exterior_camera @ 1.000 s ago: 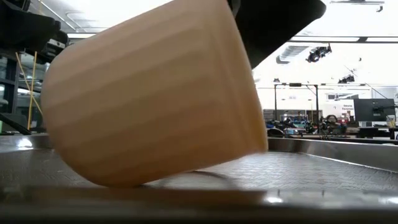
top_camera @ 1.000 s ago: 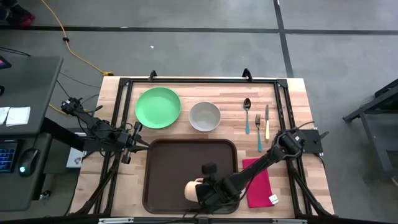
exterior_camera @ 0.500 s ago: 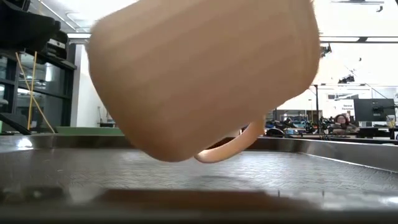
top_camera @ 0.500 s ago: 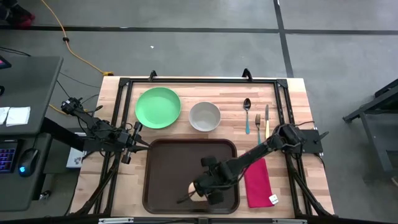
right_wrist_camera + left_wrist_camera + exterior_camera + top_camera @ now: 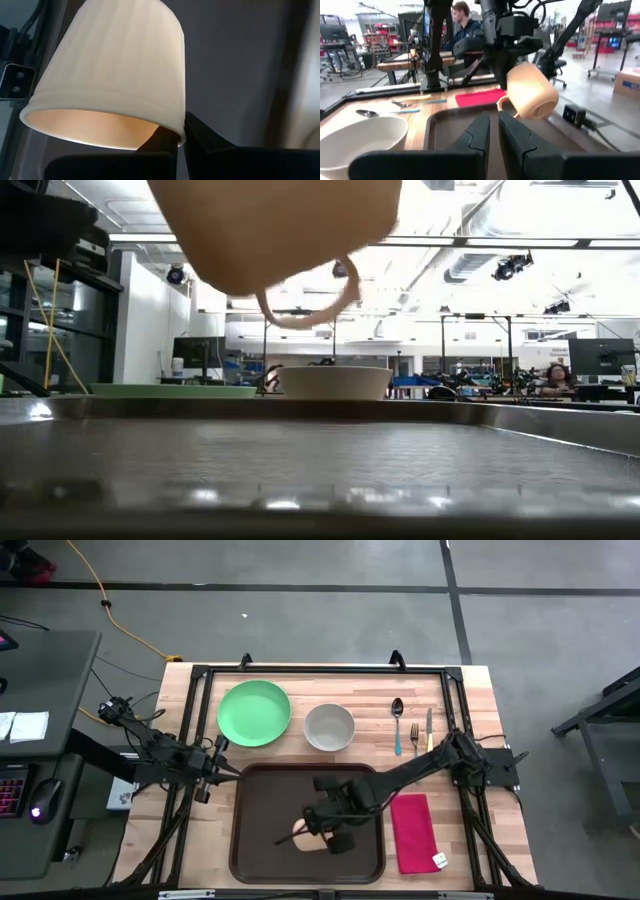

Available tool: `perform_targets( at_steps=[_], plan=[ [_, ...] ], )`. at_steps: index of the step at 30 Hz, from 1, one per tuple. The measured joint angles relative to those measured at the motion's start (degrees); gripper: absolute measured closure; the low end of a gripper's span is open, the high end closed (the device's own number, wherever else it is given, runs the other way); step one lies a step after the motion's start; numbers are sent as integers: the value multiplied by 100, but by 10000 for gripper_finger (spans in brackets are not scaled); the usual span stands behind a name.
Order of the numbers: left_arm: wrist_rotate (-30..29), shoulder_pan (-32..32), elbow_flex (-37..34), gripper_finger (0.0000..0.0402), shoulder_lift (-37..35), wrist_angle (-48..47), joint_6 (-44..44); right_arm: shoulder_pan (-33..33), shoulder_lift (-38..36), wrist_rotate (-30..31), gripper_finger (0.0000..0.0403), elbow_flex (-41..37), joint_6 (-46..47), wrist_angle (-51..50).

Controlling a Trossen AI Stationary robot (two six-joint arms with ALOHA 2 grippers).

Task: Set up tray
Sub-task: Put the light orange mug on the top left of the brown tray

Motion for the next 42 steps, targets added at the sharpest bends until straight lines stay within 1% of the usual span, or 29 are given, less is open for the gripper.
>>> perform_targets(
  at_steps=[3, 8, 17, 24, 32, 37, 42],
  plan=[
    [9, 0, 0, 330, -2, 96, -50, -42, 0, 57, 402, 268, -443, -147],
    [14, -1, 0, 330, 0, 125, -434, -67, -2, 125, 402, 548, -1233, -234],
    [20, -1, 7, 330, 0, 132, -903, -69, -4, 606, 403, 584, -2706, -520],
    [17, -1, 13, 330, 0, 134, -1006, -65, -6, 1133, 403, 582, -3702, -520],
    [-29, -1, 15, 330, 0, 137, -2049, -52, -4, 1860, 403, 582, -4669, -386],
    [-36, 0, 15, 330, 0, 139, -2550, 33, -4, 2468, 403, 582, -5409, -124],
    [-40, 1, 15, 330, 0, 139, -2895, 108, -4, 2693, 403, 582, -5954, 276]
  ],
)
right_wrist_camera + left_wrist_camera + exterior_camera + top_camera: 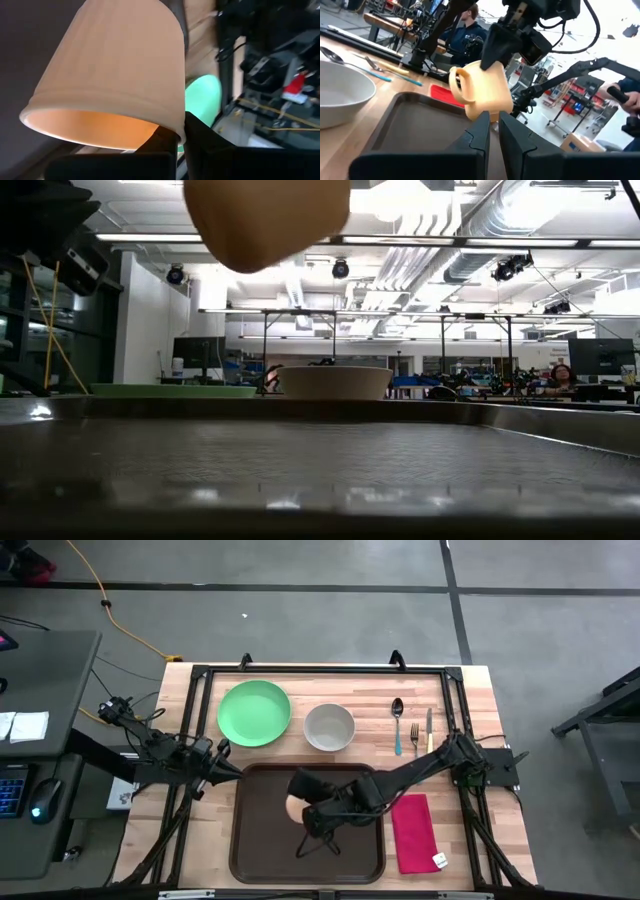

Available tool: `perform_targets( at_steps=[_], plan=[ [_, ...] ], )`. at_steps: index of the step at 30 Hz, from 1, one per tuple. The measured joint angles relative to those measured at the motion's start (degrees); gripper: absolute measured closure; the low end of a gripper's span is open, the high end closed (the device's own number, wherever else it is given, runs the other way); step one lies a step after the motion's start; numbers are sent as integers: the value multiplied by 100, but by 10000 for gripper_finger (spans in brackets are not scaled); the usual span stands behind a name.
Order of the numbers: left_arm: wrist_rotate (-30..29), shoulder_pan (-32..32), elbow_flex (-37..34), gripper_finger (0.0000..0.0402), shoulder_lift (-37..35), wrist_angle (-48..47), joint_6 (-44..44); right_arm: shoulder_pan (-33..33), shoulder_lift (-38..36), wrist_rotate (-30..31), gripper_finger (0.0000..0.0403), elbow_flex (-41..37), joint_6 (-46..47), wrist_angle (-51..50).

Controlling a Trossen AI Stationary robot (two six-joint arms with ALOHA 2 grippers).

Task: Set up tray
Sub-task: Put the light orange mug on the top left of the brown tray

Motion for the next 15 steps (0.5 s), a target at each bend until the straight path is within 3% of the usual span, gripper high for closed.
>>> perform_targets(
  at_steps=[15],
  plan=[
    [42, -1, 11, 330, 0, 309, -567, 136, 0, 359, 403, 0, -1416, 1127]
  ],
)
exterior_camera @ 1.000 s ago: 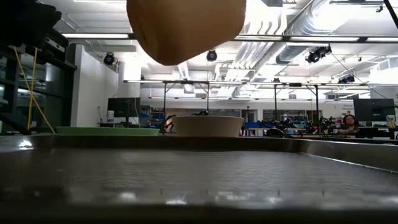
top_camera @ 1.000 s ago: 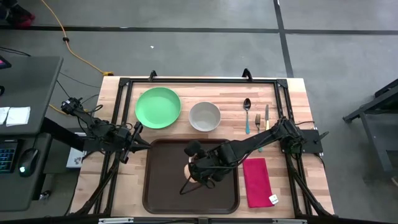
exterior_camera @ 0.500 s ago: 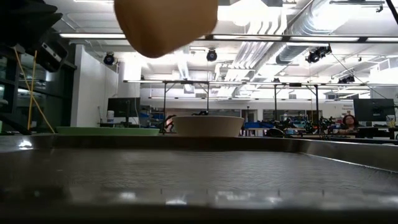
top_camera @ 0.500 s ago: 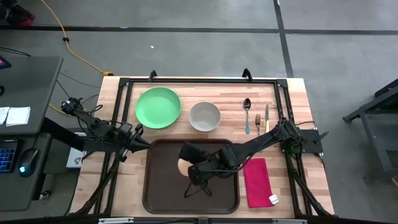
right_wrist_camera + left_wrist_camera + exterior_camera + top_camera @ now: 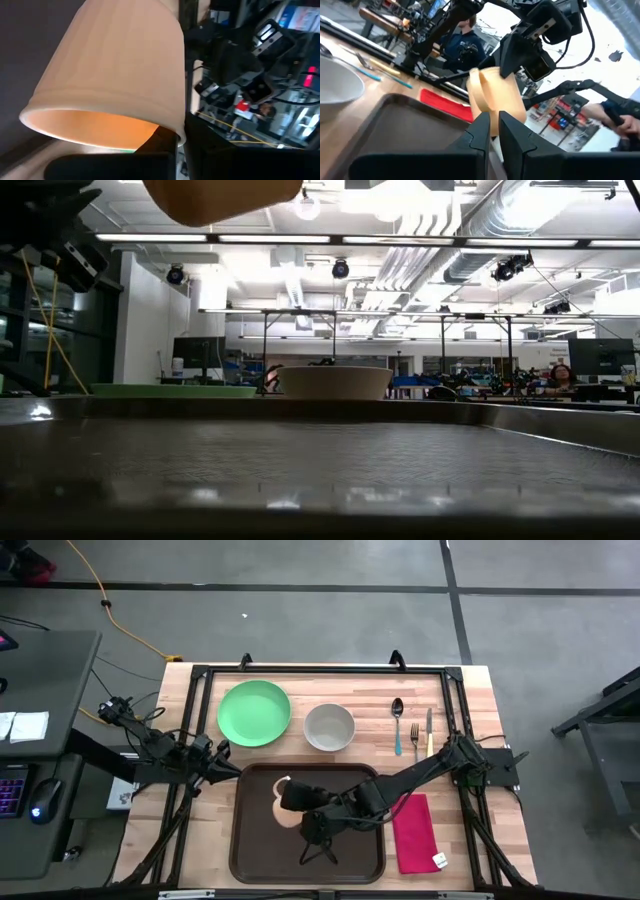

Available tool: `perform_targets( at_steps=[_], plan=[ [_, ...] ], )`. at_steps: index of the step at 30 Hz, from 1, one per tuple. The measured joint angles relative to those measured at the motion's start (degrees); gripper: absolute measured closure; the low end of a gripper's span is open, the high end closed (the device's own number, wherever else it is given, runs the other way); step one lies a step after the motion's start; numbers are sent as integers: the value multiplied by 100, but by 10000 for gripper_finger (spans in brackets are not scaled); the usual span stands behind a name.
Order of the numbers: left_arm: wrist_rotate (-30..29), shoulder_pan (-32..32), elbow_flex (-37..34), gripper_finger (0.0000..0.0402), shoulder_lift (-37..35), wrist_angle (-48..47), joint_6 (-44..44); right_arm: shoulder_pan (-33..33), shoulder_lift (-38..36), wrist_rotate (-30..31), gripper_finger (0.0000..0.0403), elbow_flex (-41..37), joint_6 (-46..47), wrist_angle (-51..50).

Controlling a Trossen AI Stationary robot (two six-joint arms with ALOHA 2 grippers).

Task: Set up tray
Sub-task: Put the light orange mug on the top left of the brown tray

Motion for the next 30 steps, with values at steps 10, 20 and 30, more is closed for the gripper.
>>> perform_targets(
  at_steps=[10, 20, 30],
  plan=[
    [14, 0, 0, 330, 20, -11, -1014, -54, 0, 8, 403, 0, -954, 842],
    [-316, 1, 0, 330, 22, -3, -2170, -199, 77, -356, 403, 0, -1269, 1197],
    [-244, 1, -2, 330, 120, 44, -2615, -357, 459, -473, 403, -7, -1700, 1506]
  ],
)
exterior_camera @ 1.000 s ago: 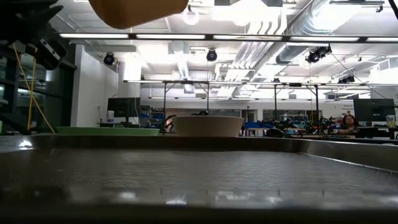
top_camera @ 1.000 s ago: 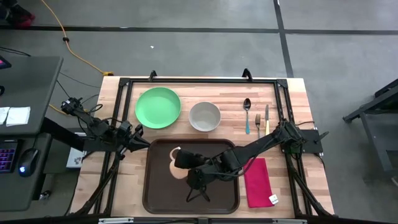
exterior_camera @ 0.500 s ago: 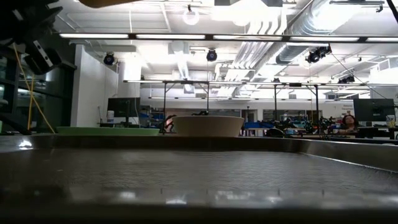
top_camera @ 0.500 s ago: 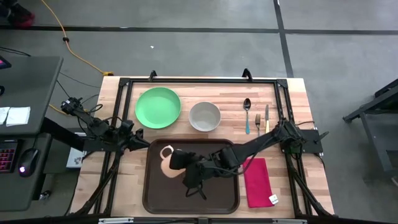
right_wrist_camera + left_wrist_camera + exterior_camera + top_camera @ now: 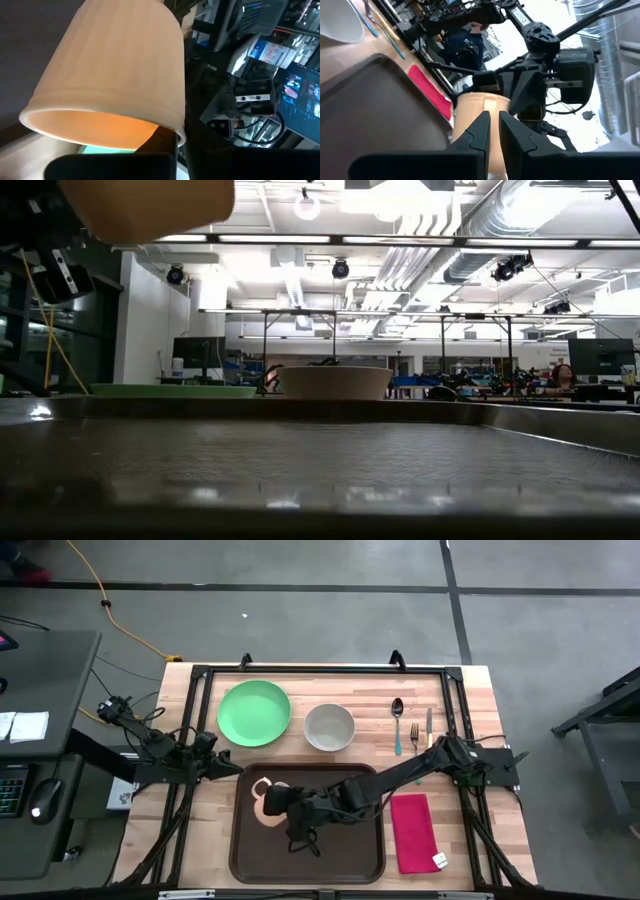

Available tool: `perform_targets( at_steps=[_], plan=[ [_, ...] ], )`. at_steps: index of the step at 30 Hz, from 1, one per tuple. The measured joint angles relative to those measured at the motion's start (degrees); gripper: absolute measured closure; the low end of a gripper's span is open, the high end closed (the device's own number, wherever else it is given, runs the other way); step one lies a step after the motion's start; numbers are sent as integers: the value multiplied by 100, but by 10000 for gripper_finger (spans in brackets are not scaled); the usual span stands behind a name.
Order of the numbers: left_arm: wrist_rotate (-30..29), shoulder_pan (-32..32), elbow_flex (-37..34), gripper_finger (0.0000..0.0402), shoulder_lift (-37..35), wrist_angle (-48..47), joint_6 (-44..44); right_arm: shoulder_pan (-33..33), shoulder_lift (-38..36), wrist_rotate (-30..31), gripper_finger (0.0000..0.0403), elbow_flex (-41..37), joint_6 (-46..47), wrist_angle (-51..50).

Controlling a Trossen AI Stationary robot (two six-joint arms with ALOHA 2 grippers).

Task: Set up tray
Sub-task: Put the light orange mug on the top left of the brown tray

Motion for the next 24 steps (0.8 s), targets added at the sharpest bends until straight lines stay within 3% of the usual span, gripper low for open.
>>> perform_targets(
  at_steps=[11, 17, 24],
  plan=[
    [152, 0, -2, 330, 718, 255, -1271, -125, 5, 281, 403, 0, -839, 334],
    [24, 0, -2, 330, 1046, 917, -1034, -146, 7, 204, 403, 0, -852, 332],
    [-86, 0, 196, 330, 1420, 917, -803, -137, 7, 34, 403, 0, -816, 324]
  ],
)
